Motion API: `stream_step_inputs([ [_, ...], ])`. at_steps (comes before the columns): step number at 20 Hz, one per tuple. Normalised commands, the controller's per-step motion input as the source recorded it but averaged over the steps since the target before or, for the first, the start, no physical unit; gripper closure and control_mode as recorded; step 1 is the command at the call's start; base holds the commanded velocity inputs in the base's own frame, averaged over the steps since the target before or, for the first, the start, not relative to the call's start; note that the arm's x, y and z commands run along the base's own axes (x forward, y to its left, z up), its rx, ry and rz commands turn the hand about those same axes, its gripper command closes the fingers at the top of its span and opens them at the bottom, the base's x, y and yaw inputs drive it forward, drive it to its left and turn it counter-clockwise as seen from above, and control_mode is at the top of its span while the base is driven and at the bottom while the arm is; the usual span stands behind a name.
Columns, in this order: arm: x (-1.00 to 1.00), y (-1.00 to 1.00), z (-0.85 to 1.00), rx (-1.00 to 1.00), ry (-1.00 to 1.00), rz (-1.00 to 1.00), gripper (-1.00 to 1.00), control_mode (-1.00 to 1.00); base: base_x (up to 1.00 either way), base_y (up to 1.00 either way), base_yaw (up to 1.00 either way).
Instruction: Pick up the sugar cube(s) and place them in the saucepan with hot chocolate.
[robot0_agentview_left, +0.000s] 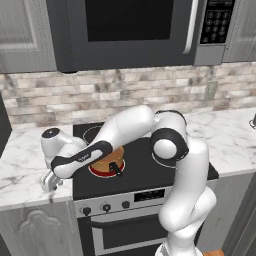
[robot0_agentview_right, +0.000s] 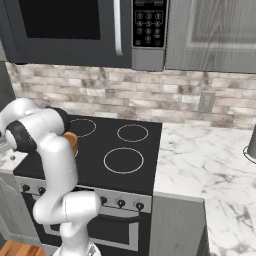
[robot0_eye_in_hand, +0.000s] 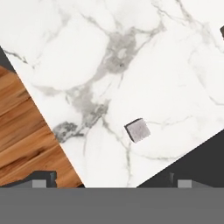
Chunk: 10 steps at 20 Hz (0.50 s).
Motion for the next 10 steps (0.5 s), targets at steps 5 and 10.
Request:
stream_step_inputs([
  [5,0.22,0.00,-0.03,0.00,0.00,0.00,-1.00,-1.00,0.00,0.00,0.00],
  [10,0.08,-0.05,-0.01,0.00,0.00,0.00,-1.00,-1.00,0.00,0.00,0.00],
])
